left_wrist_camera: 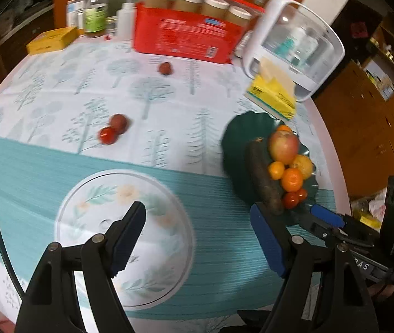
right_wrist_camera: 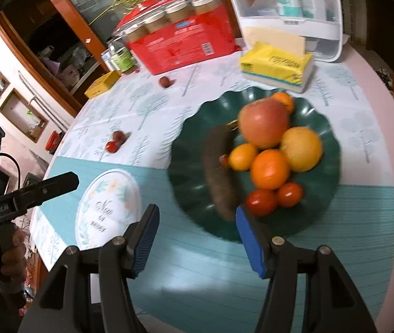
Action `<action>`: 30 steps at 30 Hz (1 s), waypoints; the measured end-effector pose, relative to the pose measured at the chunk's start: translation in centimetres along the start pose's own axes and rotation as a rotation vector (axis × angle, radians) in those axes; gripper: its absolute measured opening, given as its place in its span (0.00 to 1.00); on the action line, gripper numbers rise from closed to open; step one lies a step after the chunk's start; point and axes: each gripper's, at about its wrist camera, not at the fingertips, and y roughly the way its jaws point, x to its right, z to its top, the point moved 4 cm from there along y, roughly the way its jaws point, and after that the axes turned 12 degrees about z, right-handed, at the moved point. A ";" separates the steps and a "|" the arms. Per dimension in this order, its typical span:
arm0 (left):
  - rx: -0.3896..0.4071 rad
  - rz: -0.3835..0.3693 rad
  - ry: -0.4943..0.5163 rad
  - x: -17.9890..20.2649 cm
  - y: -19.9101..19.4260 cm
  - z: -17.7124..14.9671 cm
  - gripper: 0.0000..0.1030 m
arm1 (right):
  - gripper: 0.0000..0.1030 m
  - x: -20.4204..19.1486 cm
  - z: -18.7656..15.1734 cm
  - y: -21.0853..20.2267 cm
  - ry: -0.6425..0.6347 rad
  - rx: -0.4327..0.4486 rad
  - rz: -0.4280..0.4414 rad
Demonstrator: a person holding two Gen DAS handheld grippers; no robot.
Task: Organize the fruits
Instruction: 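Withdraw both tools from the plate toward the remaining fruit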
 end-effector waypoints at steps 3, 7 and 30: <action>0.003 0.015 -0.027 -2.2 -0.4 -0.5 0.74 | 0.56 -1.4 -0.7 0.7 -0.006 -0.018 0.008; 0.009 0.025 -0.043 -5.0 -1.1 -0.7 0.74 | 0.56 -3.2 -1.5 1.8 -0.006 -0.030 0.010; -0.037 0.105 0.132 -17.7 -0.6 7.2 0.77 | 0.56 -14.4 0.5 11.2 0.021 0.080 -0.010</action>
